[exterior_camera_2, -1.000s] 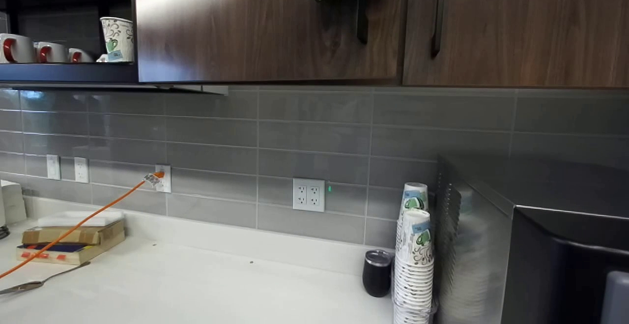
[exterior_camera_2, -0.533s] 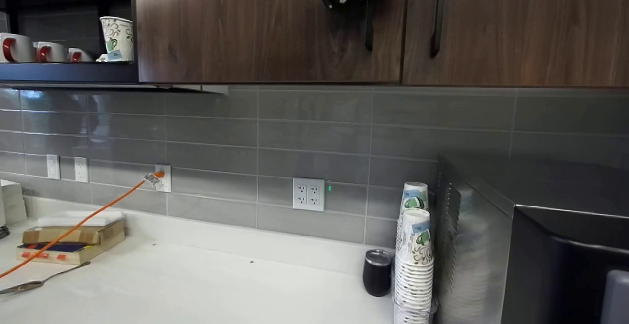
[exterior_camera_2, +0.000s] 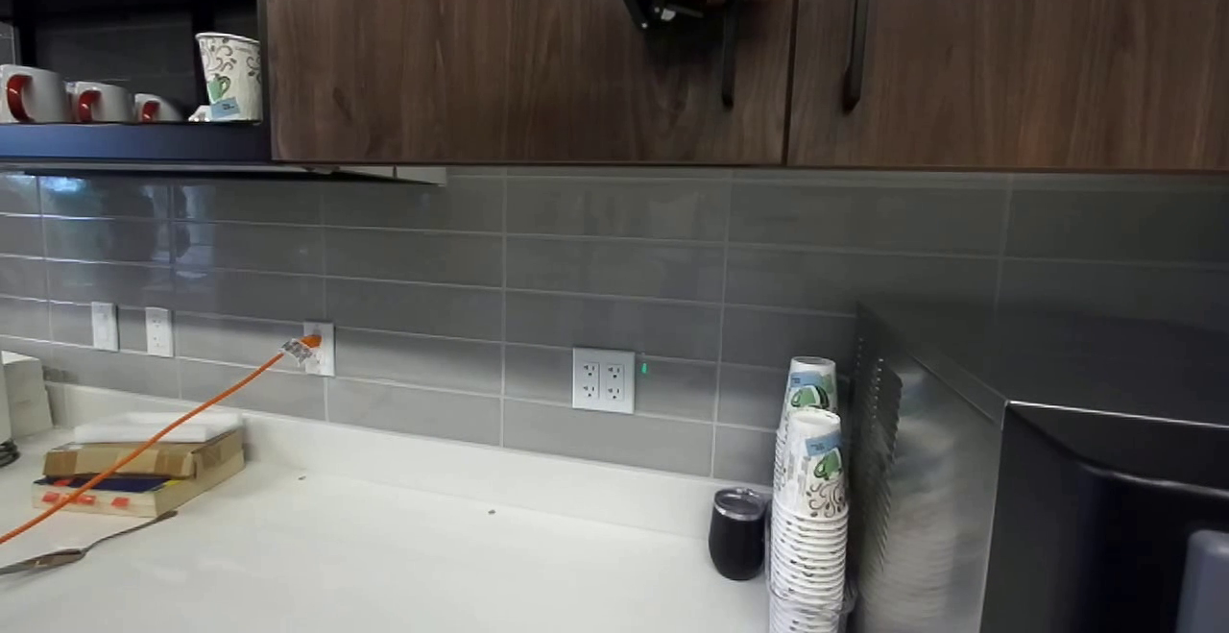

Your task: Open then close the top left cabinet door

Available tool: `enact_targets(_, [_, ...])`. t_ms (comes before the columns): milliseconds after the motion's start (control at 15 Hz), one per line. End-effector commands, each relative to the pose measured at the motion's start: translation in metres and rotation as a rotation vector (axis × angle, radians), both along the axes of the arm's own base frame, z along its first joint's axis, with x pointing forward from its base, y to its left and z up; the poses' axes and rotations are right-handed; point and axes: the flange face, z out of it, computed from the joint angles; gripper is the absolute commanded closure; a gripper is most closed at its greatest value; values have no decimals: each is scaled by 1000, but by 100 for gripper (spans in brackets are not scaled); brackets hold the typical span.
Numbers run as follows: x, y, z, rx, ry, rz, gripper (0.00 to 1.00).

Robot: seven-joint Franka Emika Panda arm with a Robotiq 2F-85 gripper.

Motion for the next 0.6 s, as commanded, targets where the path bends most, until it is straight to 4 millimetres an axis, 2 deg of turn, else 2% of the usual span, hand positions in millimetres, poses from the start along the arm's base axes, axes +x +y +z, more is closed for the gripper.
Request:
enact_targets(0, [1,23,7,41,-24,69,34])
enact_targets(267, [-12,32,2,47,-6,69,4])
enact_targets(333, [-17,35,3,44,-6,67,0])
enact_targets(533, [-36,44,5,42,4,70,0])
